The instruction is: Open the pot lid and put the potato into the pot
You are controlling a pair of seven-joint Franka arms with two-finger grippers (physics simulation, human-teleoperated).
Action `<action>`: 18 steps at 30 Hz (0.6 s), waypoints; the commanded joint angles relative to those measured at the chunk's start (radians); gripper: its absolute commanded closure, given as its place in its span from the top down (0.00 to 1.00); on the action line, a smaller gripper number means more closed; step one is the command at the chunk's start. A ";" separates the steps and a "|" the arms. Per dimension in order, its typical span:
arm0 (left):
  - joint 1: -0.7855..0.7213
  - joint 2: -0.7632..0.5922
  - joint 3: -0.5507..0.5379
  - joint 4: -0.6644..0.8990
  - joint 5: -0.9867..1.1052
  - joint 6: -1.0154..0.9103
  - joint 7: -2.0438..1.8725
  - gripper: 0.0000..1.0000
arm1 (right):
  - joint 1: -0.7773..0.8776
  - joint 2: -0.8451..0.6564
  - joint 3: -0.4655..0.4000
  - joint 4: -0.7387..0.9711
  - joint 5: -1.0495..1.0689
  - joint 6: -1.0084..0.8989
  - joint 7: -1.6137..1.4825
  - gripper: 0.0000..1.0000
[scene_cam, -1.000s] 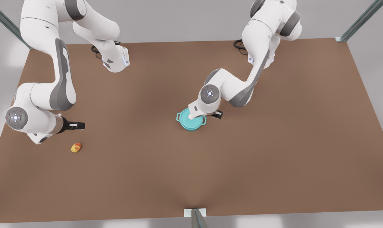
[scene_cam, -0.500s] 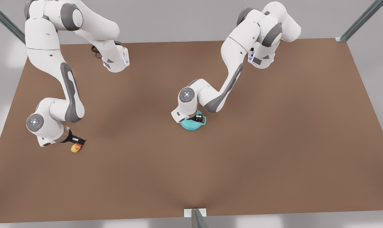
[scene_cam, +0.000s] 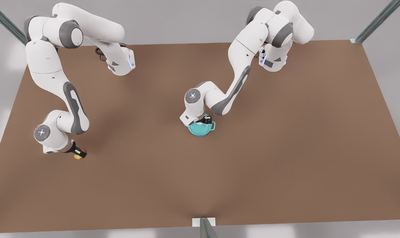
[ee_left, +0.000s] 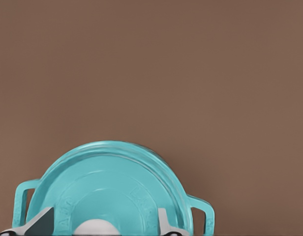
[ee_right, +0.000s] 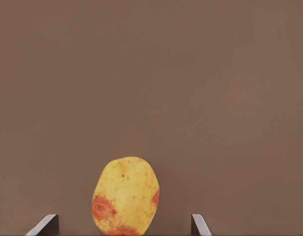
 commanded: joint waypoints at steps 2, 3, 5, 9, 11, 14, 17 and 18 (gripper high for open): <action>-0.006 0.000 0.000 -0.003 0.022 0.003 -0.183 1.00 | -0.005 0.016 0.001 -0.003 0.001 0.054 0.090 1.00; -0.007 -0.002 0.000 -0.009 0.034 0.003 -0.189 1.00 | -0.005 0.016 0.003 -0.015 0.001 0.054 0.089 1.00; -0.007 -0.009 0.000 -0.015 0.036 0.000 -0.197 1.00 | -0.007 0.016 0.003 -0.018 0.000 0.057 0.087 1.00; -0.012 -0.014 0.000 -0.018 0.036 -0.005 -0.205 0.67 | -0.005 0.011 0.004 -0.017 0.001 0.062 0.098 1.00; -0.012 -0.014 0.000 -0.018 0.036 -0.005 -0.205 0.53 | -0.004 0.011 0.006 -0.017 0.001 0.062 0.096 1.00; -0.012 -0.017 0.000 -0.012 0.036 -0.007 -0.200 0.46 | 0.001 0.014 0.006 -0.017 0.001 0.068 0.095 0.95; -0.007 -0.026 0.003 0.011 0.039 -0.046 -0.191 0.45 | -0.002 0.019 0.006 -0.014 -0.002 0.071 0.095 0.93; -0.003 -0.025 0.003 0.042 0.039 -0.076 -0.191 0.44 | -0.002 0.019 0.006 -0.015 -0.002 0.071 0.095 0.91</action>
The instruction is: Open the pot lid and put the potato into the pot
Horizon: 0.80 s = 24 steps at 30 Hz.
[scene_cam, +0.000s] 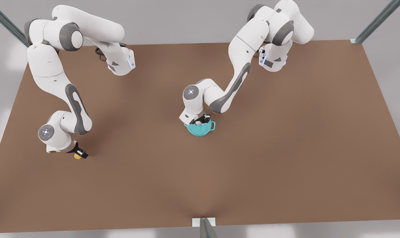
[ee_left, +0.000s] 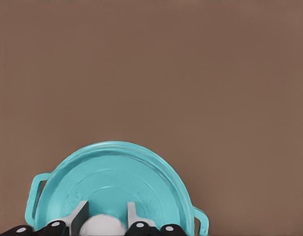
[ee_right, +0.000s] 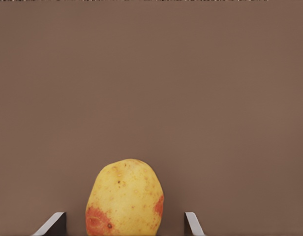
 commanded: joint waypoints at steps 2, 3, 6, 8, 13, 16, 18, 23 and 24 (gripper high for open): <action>0.003 0.001 0.001 0.023 -0.005 -0.047 -0.051 0.39 | -0.001 -0.001 0.000 0.000 0.000 0.007 0.031 0.87; 0.006 0.000 0.001 0.026 -0.002 -0.047 -0.051 0.39 | -0.001 -0.001 0.000 0.000 0.000 0.007 0.031 0.86; 0.123 0.067 0.007 0.164 -0.007 -0.035 -0.016 0.39 | -0.001 -0.001 0.000 0.000 0.000 0.007 0.031 0.80; 0.249 0.098 0.006 0.192 -0.013 -0.008 0.110 0.39 | -0.001 0.001 0.000 0.000 0.002 0.013 0.032 0.77; 0.315 0.278 0.009 0.248 -0.007 0.229 0.151 0.43 | 0.000 0.001 0.000 0.000 0.002 0.013 0.032 0.63; 0.329 0.245 0.009 0.247 -0.002 0.114 0.292 1.00 | -0.001 0.001 0.000 0.000 0.002 0.013 0.032 0.59; 0.333 0.169 0.009 0.241 -0.002 -0.052 0.409 1.00 | -0.001 0.001 0.000 0.000 0.002 0.013 0.032 0.56; 0.687 -0.178 0.007 0.215 -0.217 -0.592 1.013 1.00 | -0.001 -0.010 0.000 -0.001 0.002 -0.001 0.031 0.56; 0.758 -0.443 0.007 -0.122 -0.257 -0.412 1.015 1.00 | -0.001 -0.016 0.000 -0.001 0.002 -0.003 0.032 0.56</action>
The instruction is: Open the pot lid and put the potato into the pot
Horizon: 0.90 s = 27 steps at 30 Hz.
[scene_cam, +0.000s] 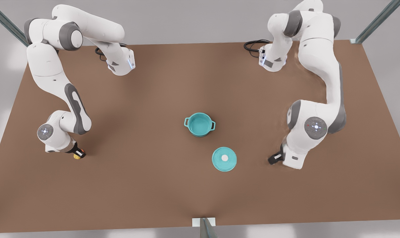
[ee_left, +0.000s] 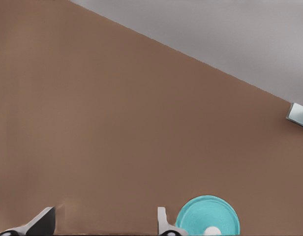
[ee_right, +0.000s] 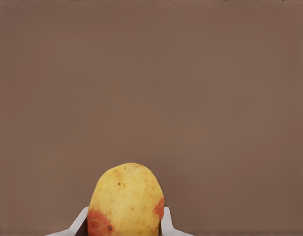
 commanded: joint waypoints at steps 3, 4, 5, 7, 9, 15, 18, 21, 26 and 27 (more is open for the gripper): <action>0.081 -0.183 -0.003 -0.023 -0.048 -0.329 0.652 1.00 | 0.000 -0.006 0.000 0.001 -0.003 -0.012 0.013 0.55; 0.086 -0.151 -0.003 -0.011 -0.036 -0.325 0.641 1.00 | 0.000 -0.017 0.000 -0.001 -0.003 -0.018 0.013 0.55; 0.078 -0.134 -0.006 0.035 -0.037 -0.323 0.615 1.00 | 0.005 -0.031 0.000 -0.001 -0.001 -0.026 0.015 0.55; 0.096 -0.123 -0.002 0.028 -0.036 -0.276 0.609 1.00 | 0.008 -0.055 0.000 0.001 -0.001 -0.066 0.015 0.55; 0.153 -0.103 0.004 0.022 -0.068 -0.193 0.620 1.00 | 0.009 -0.087 0.021 0.001 0.003 -0.107 0.044 0.55; 0.261 -0.140 -0.066 0.036 -0.097 -0.276 0.716 1.00 | 0.095 -0.164 0.052 0.004 0.010 -0.227 0.209 0.55; 0.254 -0.135 -0.082 0.024 -0.053 -0.274 0.710 1.00 | 0.121 -0.193 0.116 0.004 0.010 -0.268 0.344 0.55; 0.254 -0.141 -0.100 0.027 -0.057 -0.311 0.675 1.00 | 0.143 -0.221 0.195 0.005 0.008 -0.317 0.484 0.55; 0.254 -0.146 -0.148 0.032 -0.056 -0.314 0.638 1.00 | 0.215 -0.225 0.334 0.011 0.010 -0.317 0.763 0.55; 0.254 -0.146 -0.160 0.032 -0.054 -0.314 0.621 1.00 | 0.250 -0.225 0.334 0.011 0.010 -0.317 0.800 0.55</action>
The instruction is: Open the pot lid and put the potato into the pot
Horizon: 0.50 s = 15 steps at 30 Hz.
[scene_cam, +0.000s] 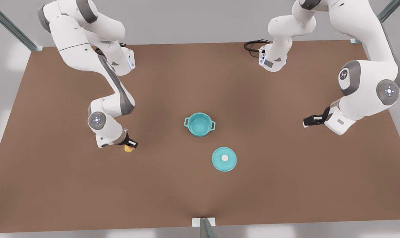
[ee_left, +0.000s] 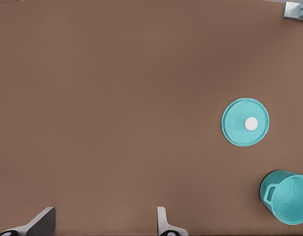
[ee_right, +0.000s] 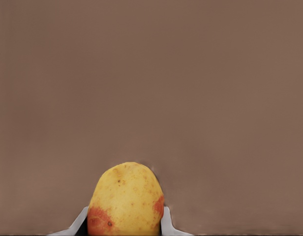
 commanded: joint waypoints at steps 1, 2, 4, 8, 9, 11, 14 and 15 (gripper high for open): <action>0.000 -0.001 -0.008 -0.001 0.005 -0.018 0.080 1.00 | 0.051 -0.001 0.006 0.004 -0.003 -0.033 0.543 0.55; 0.000 -0.001 -0.010 -0.004 0.005 -0.018 0.076 1.00 | 0.082 -0.001 0.006 0.007 0.010 -0.033 0.563 0.55; 0.002 -0.003 -0.016 -0.005 0.006 -0.019 0.074 1.00 | 0.172 0.001 0.008 0.024 0.044 -0.033 0.630 0.55; 0.002 -0.004 -0.016 -0.007 0.005 -0.039 0.073 1.00 | 0.292 0.004 0.008 0.049 0.046 -0.033 0.746 0.55; 0.002 -0.004 -0.016 -0.007 0.008 -0.039 0.073 1.00 | 0.323 0.005 0.008 0.055 0.047 -0.033 0.766 0.55; 0.002 -0.004 -0.016 -0.005 0.009 -0.039 0.073 1.00 | 0.381 0.011 0.008 0.080 0.047 -0.033 0.815 0.55; 0.002 -0.004 -0.016 -0.005 0.011 -0.039 0.073 1.00 | 0.409 0.031 0.008 0.106 0.047 -0.033 0.833 0.55; 0.000 -0.004 -0.017 -0.005 0.011 -0.039 0.073 1.00 | 0.409 0.030 0.006 0.112 0.047 -0.047 0.833 0.55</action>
